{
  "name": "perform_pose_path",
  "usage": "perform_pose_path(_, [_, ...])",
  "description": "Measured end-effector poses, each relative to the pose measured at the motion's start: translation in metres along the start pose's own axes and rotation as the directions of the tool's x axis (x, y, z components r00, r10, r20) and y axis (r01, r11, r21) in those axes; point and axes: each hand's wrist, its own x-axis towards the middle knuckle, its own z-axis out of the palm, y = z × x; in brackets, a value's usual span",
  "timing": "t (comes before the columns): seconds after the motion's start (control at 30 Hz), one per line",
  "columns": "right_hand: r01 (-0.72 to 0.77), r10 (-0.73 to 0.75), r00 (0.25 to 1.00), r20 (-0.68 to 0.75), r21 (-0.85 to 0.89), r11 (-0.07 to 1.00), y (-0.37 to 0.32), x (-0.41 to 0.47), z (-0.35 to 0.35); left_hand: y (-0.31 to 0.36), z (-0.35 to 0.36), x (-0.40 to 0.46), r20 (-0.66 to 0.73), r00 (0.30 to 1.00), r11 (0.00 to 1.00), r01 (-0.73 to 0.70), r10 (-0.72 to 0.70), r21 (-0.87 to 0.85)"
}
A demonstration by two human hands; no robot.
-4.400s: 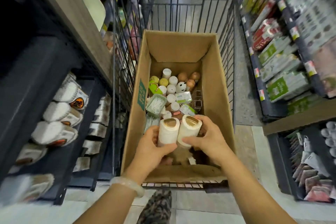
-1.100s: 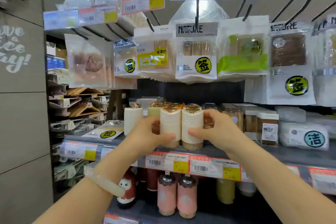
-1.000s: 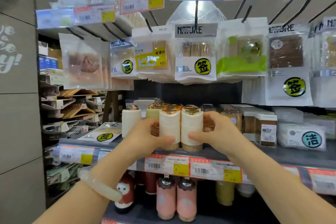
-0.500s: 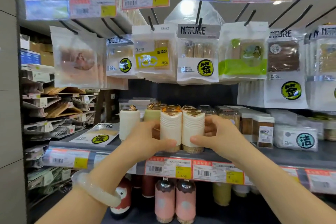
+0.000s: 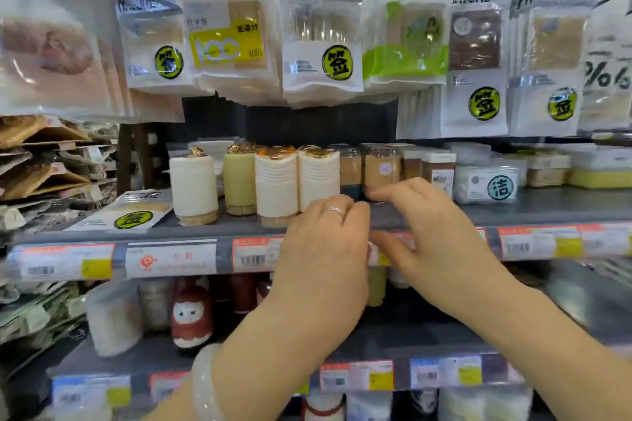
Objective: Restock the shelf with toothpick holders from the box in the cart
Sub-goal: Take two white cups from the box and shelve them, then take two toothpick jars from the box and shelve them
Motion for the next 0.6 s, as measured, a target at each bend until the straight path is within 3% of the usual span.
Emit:
perform_pose_path(0.13, [-0.024, 0.037, 0.994, 0.102, -0.129, 0.991, 0.016, -0.072, -0.004, 0.045, 0.014, -0.027, 0.379, 0.925, 0.975, 0.108, -0.028, -0.192])
perform_pose_path(0.23, [-0.152, 0.203, 0.946, 0.252, -0.209, 0.966, 0.041, -0.134, 0.005, 0.084, 0.044, -0.063, 0.574, 0.819, 0.983, 0.106, 0.000, -0.152])
perform_pose_path(0.3, [-0.247, 0.340, 0.861, 0.379, -0.273, 0.930, 0.058, -0.174, 0.012, 0.114, 0.067, -0.086, 0.684, 0.730, 0.980, 0.132, 0.006, -0.150])
perform_pose_path(0.37, [-0.341, 0.488, 0.723, 0.489, -0.361, 0.868, 0.077, -0.211, 0.016, 0.145, 0.091, -0.107, 0.765, 0.644, 0.981, 0.125, 0.032, -0.146])
perform_pose_path(0.43, [-0.421, 0.584, 0.616, 0.529, -0.406, 0.811, 0.096, -0.244, 0.015, 0.178, 0.113, -0.123, 0.813, 0.580, 0.981, 0.117, 0.057, -0.153])
perform_pose_path(0.6, [-0.537, 0.692, 0.486, 0.534, -0.441, 0.719, 0.147, -0.330, -0.009, 0.266, 0.154, -0.145, 0.873, 0.465, 0.973, 0.096, 0.144, -0.212])
